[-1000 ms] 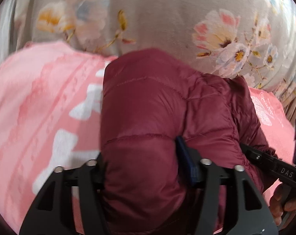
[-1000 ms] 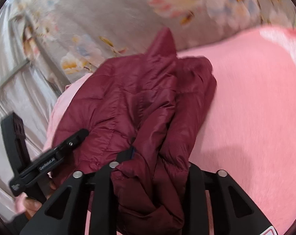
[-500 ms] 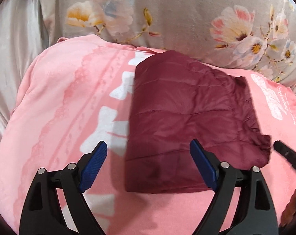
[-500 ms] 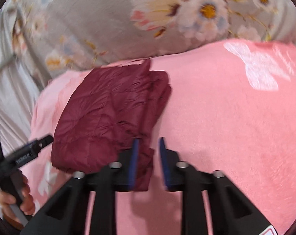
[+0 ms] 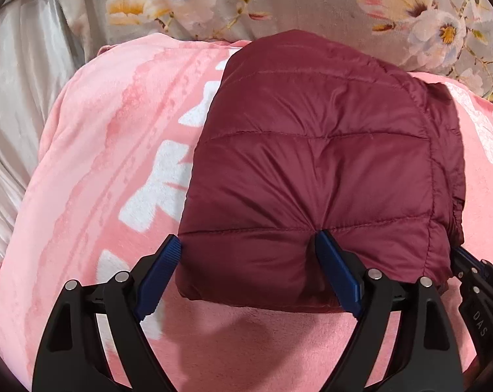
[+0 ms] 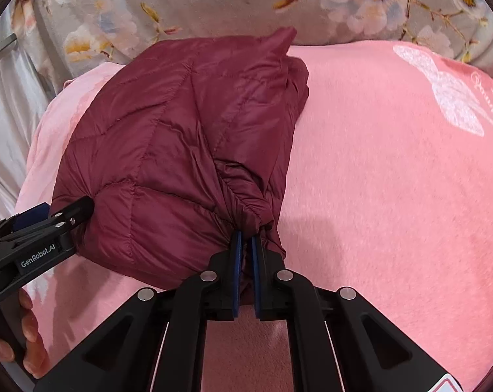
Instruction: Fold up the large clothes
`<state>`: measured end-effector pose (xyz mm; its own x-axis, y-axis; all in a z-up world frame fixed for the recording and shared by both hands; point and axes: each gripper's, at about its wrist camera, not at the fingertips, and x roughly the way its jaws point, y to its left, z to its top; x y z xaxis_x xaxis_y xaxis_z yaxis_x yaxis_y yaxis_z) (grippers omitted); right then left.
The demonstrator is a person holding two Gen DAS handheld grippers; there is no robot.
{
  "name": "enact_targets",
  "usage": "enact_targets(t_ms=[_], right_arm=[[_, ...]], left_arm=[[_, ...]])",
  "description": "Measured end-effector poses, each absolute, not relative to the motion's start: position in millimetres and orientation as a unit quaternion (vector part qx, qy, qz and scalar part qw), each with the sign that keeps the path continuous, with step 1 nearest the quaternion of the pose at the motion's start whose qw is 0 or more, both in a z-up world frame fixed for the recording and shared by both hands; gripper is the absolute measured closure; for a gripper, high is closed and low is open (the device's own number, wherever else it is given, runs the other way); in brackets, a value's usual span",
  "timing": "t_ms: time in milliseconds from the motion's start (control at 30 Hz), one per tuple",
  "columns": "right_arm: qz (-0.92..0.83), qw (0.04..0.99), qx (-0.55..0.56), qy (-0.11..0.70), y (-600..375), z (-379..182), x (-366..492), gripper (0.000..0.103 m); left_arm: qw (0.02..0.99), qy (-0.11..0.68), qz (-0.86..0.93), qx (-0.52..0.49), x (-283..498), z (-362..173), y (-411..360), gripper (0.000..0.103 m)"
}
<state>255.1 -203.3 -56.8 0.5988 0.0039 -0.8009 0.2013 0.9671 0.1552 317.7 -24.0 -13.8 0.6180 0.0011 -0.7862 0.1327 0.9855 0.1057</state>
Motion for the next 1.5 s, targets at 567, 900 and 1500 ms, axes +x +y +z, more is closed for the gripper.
enact_targets(t_ms=[567,900,1500], right_arm=[[-0.077,0.904,0.062,0.417,-188.3,-63.4,249.7,0.099],[-0.071,0.913,0.075,0.395,-189.5,-44.9,210.3,0.081],[-0.088,0.918,0.071,0.381,-180.2,-35.1,89.2,0.047]], left_arm=[[0.91,0.403,-0.011,0.093,309.6,-25.7,-31.5,0.017],[0.918,0.396,-0.029,0.029,278.2,-20.3,-13.1,0.017],[0.935,0.35,-0.038,0.038,157.7,6.0,-34.3,0.01]])
